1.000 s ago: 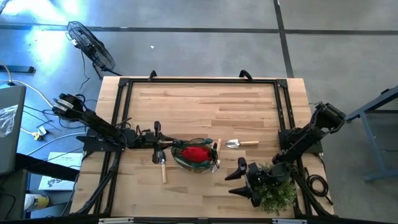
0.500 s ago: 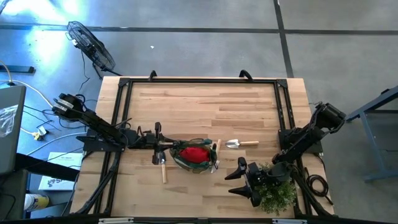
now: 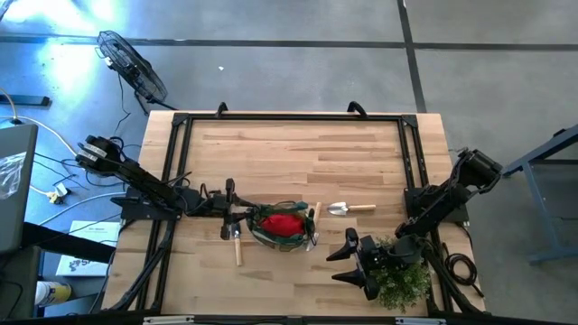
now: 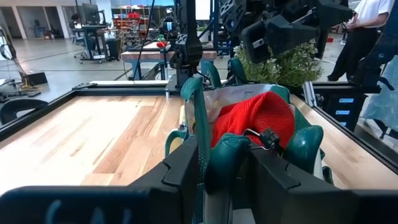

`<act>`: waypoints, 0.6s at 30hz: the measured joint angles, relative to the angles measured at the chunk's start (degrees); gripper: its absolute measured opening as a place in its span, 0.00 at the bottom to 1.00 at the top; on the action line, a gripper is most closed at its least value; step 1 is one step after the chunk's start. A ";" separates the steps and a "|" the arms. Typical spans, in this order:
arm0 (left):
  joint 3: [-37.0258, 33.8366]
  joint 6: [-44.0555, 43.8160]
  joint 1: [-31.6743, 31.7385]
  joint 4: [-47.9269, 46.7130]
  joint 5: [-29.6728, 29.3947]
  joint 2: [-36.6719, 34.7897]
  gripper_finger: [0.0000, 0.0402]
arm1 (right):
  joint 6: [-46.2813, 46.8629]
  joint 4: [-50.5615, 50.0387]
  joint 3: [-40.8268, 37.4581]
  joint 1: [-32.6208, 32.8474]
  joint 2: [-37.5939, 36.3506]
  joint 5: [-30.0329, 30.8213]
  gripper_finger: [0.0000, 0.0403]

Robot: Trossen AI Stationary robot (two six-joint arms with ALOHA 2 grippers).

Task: Pick & Place Garden tools in Gardening bag
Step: Put the green shear scissors into the green gardening bag

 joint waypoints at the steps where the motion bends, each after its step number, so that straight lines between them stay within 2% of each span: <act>1: 0.00 0.00 0.01 0.00 0.00 0.00 0.28 | 0.00 0.00 0.00 0.00 0.00 0.00 0.60; 13: 0.00 0.02 -0.01 0.76 -1.13 0.00 0.29 | 0.00 0.00 0.00 0.00 0.00 -0.02 0.60; 18: 0.00 -1.07 -0.01 0.69 0.94 0.00 0.29 | -0.11 -0.04 0.00 0.00 0.00 -0.02 0.60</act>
